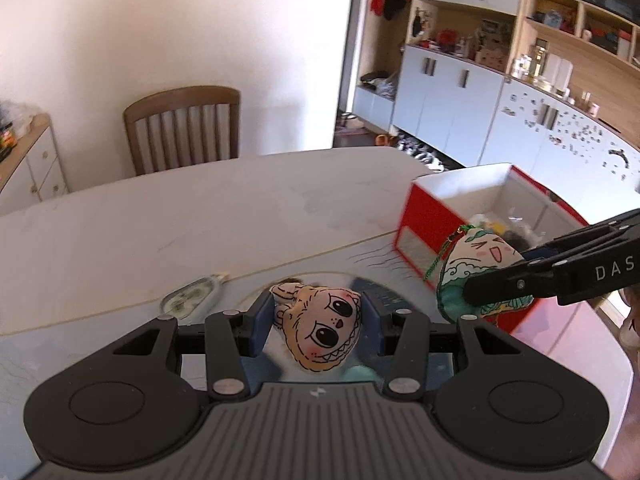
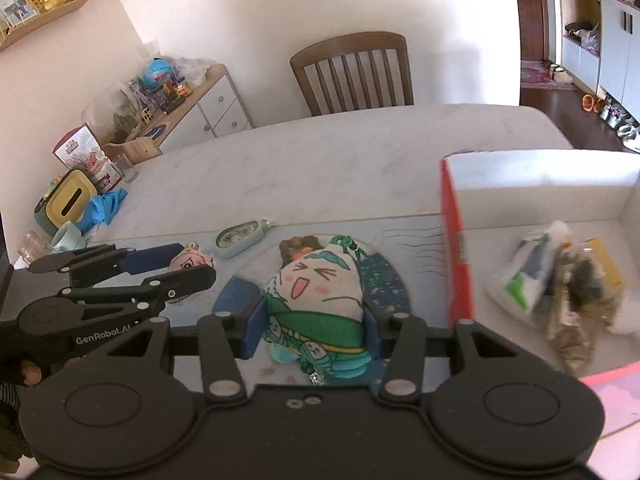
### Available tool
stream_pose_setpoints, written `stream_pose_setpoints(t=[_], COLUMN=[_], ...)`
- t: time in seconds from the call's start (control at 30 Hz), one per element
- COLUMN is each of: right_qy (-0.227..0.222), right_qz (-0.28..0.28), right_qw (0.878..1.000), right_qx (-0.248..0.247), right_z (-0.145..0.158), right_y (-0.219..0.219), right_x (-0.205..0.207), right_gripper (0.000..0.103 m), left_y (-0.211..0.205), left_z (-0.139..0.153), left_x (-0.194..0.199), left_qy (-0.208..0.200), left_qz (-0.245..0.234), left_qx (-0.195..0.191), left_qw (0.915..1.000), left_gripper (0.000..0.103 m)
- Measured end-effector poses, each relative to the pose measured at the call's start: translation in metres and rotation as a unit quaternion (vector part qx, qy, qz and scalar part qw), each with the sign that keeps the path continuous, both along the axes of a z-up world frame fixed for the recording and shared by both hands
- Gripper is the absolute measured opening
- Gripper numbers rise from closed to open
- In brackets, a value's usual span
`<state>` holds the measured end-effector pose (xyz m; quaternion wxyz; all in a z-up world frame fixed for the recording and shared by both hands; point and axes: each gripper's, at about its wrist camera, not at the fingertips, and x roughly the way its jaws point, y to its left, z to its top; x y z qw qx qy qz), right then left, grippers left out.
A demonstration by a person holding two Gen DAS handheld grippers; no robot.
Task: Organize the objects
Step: 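Carry the doll keychain into the red box with the left gripper while the right gripper carries the pouch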
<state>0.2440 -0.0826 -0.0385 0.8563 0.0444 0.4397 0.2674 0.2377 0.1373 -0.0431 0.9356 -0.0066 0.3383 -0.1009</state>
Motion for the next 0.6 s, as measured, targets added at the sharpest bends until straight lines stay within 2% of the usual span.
stream_pose_setpoints(t=[0.33, 0.6], right_qy=[-0.022, -0.037], right_qz=[-0.021, -0.048], right_qw=[1.000, 0.998], right_qx=[-0.001, -0.014], right_z=[0.027, 0.041], right_y=[-0.060, -0.124], right_x=[-0.005, 0.013], right_gripper=[0.048, 0.048], left_y=[-0.068, -0.120], left_z=[0.026, 0.034], left_x=[0.010, 0.025], left_qy=[-0.012, -0.012], left_qz=[-0.044, -0.067], left_qx=[0.003, 0.013], left_qw=[0.9990, 0.9976], left_gripper=[0.046, 0.046])
